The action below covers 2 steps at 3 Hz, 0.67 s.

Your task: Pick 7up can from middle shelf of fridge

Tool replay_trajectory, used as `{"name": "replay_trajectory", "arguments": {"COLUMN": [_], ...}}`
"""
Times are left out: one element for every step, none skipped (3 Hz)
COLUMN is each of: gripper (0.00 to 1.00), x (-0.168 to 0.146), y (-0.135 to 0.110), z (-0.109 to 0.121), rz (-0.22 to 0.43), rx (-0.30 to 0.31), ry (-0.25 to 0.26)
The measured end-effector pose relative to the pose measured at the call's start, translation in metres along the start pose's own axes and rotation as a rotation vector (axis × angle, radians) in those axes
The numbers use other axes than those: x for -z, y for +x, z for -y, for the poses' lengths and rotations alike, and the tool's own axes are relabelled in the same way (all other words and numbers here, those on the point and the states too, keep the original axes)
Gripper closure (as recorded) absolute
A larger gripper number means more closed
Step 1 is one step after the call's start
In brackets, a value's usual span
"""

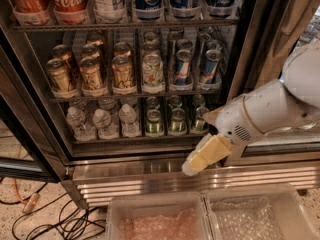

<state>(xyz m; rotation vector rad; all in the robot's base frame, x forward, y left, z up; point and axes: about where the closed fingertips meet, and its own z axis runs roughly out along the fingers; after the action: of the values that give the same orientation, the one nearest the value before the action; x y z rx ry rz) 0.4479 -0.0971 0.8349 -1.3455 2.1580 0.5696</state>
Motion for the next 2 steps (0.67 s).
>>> {"name": "replay_trajectory", "arguments": {"gripper": [0.00, 0.00], "x": [-0.027, -0.043], "y": [-0.017, -0.033], "z": [-0.001, 0.007], "rz": [0.096, 0.123], "rx": [-0.026, -0.054], "ry": [0.020, 0.010]}}
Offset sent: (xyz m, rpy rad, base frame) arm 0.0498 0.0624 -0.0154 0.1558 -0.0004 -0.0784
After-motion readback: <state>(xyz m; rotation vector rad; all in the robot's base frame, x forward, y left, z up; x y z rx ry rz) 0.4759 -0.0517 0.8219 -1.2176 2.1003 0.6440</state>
